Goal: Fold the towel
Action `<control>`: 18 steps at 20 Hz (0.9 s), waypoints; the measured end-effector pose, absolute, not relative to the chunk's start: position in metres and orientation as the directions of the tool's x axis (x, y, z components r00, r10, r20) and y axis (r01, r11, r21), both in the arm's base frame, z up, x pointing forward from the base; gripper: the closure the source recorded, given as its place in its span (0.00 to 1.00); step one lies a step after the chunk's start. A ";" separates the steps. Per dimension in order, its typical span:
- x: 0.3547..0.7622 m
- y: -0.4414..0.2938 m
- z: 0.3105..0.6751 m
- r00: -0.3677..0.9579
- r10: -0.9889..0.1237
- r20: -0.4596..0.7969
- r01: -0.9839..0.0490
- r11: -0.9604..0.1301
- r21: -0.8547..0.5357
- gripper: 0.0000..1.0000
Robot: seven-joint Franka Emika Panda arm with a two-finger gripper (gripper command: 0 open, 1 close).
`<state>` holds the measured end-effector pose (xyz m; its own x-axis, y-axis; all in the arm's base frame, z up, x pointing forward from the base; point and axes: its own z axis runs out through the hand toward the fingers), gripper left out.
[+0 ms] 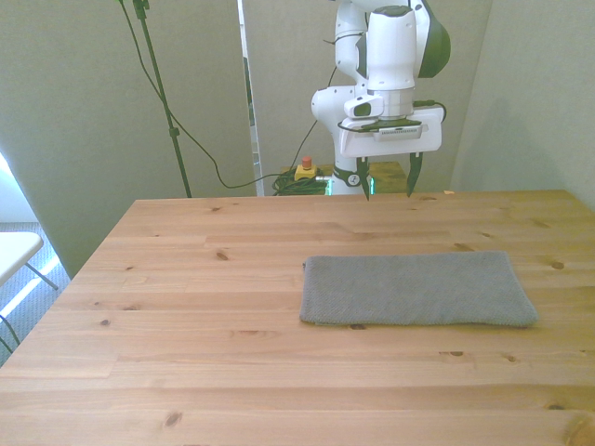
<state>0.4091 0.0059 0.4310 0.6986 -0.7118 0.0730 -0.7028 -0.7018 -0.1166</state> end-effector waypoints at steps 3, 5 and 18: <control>0.411 0.007 0.429 0.695 -0.716 0.074 -0.707 -0.698 -0.112 0.00; 0.423 0.017 0.433 0.676 -0.730 0.103 -0.723 -0.684 -0.098 0.00; 0.574 0.219 0.399 0.652 -0.702 0.288 -0.753 -0.645 0.132 0.00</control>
<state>0.5743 0.2191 0.3991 0.6518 -0.7016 0.2878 -0.7526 -0.6451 0.1319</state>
